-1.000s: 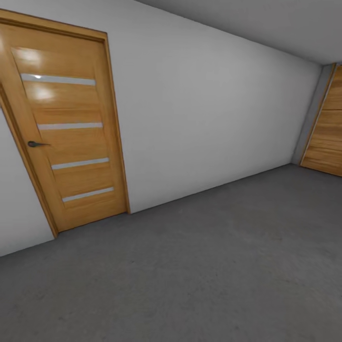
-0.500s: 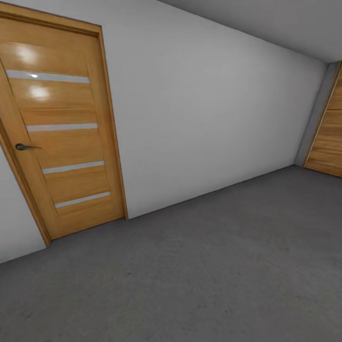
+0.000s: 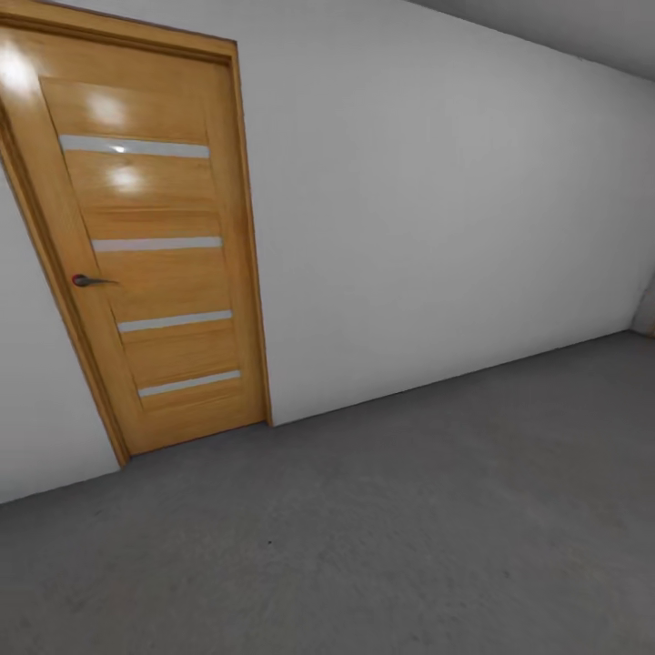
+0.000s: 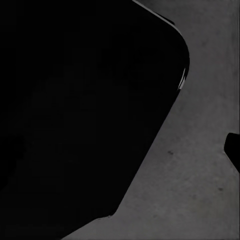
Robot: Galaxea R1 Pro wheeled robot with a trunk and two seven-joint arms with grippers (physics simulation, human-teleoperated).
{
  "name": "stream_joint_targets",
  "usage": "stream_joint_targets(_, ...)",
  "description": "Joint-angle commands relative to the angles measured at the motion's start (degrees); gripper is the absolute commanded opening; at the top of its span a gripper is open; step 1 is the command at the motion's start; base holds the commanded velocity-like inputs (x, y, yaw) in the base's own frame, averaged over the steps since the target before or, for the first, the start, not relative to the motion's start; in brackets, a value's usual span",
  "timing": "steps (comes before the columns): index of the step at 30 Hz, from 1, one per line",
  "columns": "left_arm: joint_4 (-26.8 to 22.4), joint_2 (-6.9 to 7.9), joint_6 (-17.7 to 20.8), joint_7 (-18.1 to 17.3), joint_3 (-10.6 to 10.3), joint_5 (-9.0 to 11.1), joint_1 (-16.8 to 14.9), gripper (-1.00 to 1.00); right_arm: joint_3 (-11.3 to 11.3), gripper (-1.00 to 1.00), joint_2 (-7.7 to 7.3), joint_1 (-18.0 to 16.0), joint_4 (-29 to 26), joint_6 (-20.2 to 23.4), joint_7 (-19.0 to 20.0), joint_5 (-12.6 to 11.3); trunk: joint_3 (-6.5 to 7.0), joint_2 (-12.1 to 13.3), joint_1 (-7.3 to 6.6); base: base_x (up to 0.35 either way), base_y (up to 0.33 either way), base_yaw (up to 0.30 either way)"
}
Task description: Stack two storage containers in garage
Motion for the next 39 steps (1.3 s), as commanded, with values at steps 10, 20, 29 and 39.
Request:
stream_joint_targets(10,-0.02,0.0,-0.07,-0.04,0.06,0.03,-0.02,1.0,0.36,1.0,0.01,-0.03,0.05,-0.21,-0.02,-0.38,-0.05,-0.02,0.03,0.321,0.0,0.275)
stream_joint_targets(20,-0.02,0.0,-0.07,-0.05,0.06,0.06,-0.02,1.0,0.36,1.0,0.01,-0.03,0.06,-0.21,-0.02,-0.38,-0.05,-0.02,0.03,0.321,0.0,0.275)
stream_joint_targets(29,-0.03,0.0,-0.07,-0.02,0.06,0.07,-0.02,1.0,0.36,1.0,0.01,-0.03,0.05,-0.27,-0.02,-0.38,-0.05,-0.02,0.03,0.321,0.0,0.275)
stream_joint_targets(39,-0.03,0.04,-0.07,-0.04,0.06,0.04,-0.02,1.0,0.36,1.0,0.01,-0.03,0.06,-0.27,-0.02,-0.38,-0.05,-0.02,0.03,0.321,0.0,0.275)
